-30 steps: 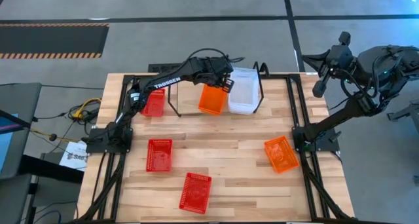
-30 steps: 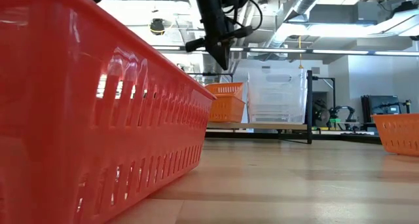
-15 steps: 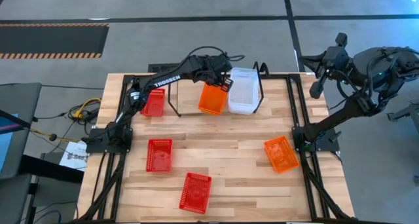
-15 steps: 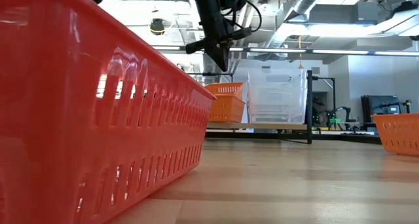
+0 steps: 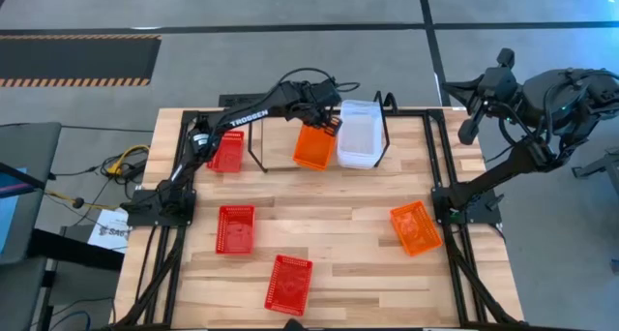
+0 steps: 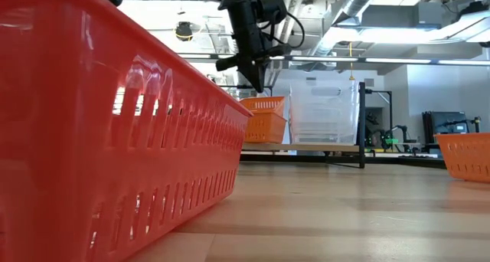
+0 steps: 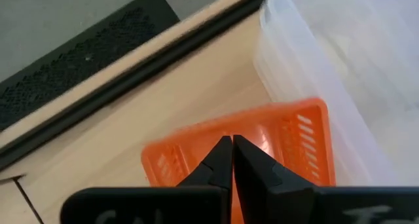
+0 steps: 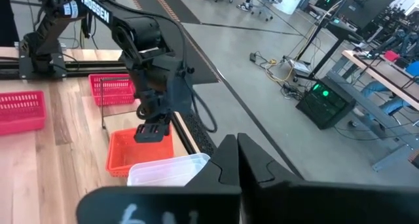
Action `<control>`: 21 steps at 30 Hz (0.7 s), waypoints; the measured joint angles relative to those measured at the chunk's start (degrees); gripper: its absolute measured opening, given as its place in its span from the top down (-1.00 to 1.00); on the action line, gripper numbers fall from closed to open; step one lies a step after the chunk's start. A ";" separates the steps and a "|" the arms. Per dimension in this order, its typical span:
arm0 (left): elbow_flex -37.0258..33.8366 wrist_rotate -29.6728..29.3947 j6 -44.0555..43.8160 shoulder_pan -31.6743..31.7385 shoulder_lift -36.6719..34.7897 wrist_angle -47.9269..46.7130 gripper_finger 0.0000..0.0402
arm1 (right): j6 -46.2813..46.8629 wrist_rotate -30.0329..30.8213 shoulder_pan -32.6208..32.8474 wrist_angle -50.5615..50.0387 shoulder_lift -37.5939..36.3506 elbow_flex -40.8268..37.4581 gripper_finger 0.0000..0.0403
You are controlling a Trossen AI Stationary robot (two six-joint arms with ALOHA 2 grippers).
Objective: Stack baskets on shelf by color
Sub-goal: Stack the top orange bin on top of the orange bin on the shelf
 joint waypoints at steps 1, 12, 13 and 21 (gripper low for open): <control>0.00 -0.06 0.33 0.16 0.00 0.41 1.00 | 0.00 0.00 0.00 0.00 0.00 0.00 0.98; 0.00 0.77 1.77 0.71 0.00 3.28 1.00 | 0.02 0.04 0.00 0.00 0.26 0.00 0.99; 0.00 0.78 1.69 0.94 0.00 3.33 1.00 | 0.02 0.06 0.00 0.00 0.26 0.00 0.98; 0.00 1.18 1.42 1.36 0.00 3.31 1.00 | 0.11 0.07 0.00 0.00 0.26 0.00 0.97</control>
